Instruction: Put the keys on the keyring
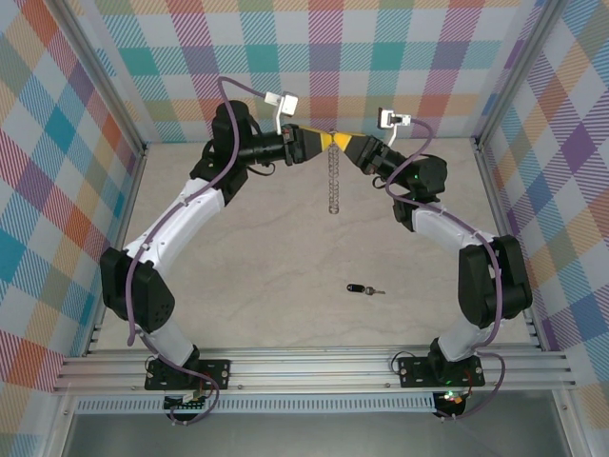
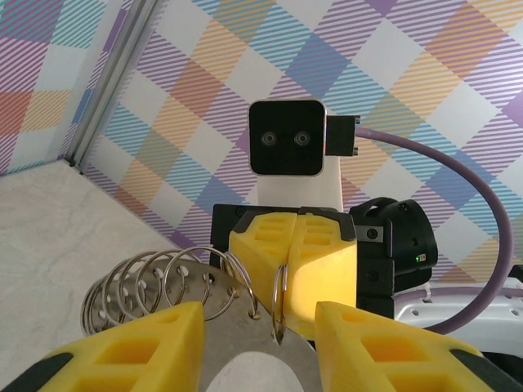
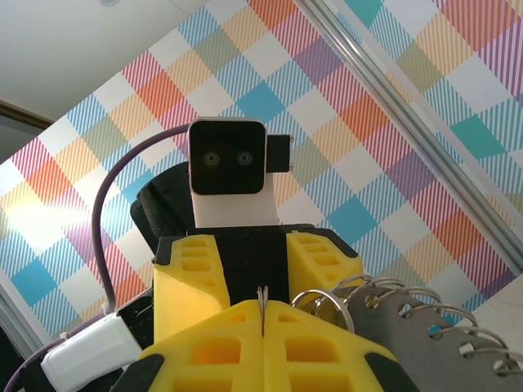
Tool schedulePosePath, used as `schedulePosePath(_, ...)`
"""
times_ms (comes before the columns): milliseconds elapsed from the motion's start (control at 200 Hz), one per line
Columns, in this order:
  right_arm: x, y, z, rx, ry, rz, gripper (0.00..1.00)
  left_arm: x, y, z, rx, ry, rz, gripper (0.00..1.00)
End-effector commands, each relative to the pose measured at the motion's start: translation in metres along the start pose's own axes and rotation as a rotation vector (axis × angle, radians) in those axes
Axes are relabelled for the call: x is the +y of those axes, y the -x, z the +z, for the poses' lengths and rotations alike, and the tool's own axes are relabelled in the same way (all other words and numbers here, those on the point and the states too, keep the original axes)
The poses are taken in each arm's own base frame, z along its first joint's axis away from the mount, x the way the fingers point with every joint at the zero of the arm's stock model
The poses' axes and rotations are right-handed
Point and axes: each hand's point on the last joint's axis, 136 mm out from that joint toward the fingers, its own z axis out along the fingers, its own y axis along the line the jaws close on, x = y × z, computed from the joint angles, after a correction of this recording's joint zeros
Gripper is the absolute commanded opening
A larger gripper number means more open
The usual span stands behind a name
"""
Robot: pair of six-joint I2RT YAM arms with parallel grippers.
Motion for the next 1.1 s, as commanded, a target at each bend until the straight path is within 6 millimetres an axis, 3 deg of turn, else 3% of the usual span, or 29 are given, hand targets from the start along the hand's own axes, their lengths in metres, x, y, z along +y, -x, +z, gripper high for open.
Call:
schedulePosePath(0,0.026,0.012,0.007,-0.017,0.080,-0.087,0.00,-0.023,0.015,0.001,-0.027,-0.060,0.061,0.39)
schedulePosePath(515,0.023,0.010,0.007,-0.014,0.076,-0.078,0.00,-0.037,0.014,0.004,-0.020,-0.120,0.082,0.06)
schedulePosePath(645,0.024,0.010,0.008,-0.012,0.074,-0.080,0.00,-0.038,0.011,0.006,-0.007,-0.126,0.083,0.00)
schedulePosePath(785,0.024,0.010,0.008,-0.004,0.060,-0.077,0.00,-0.037,0.007,0.007,0.004,-0.115,0.087,0.00)
schedulePosePath(950,0.016,0.016,-0.002,0.022,-0.063,-0.070,0.50,-0.031,-0.003,0.003,0.062,-0.060,0.146,0.00)
schedulePosePath(1010,0.013,0.018,-0.010,0.040,-0.128,-0.069,0.58,-0.030,-0.009,0.001,0.094,-0.043,0.177,0.00)
schedulePosePath(1095,0.011,0.020,-0.024,0.071,-0.215,-0.076,0.61,-0.029,-0.015,-0.002,0.141,-0.030,0.220,0.00)
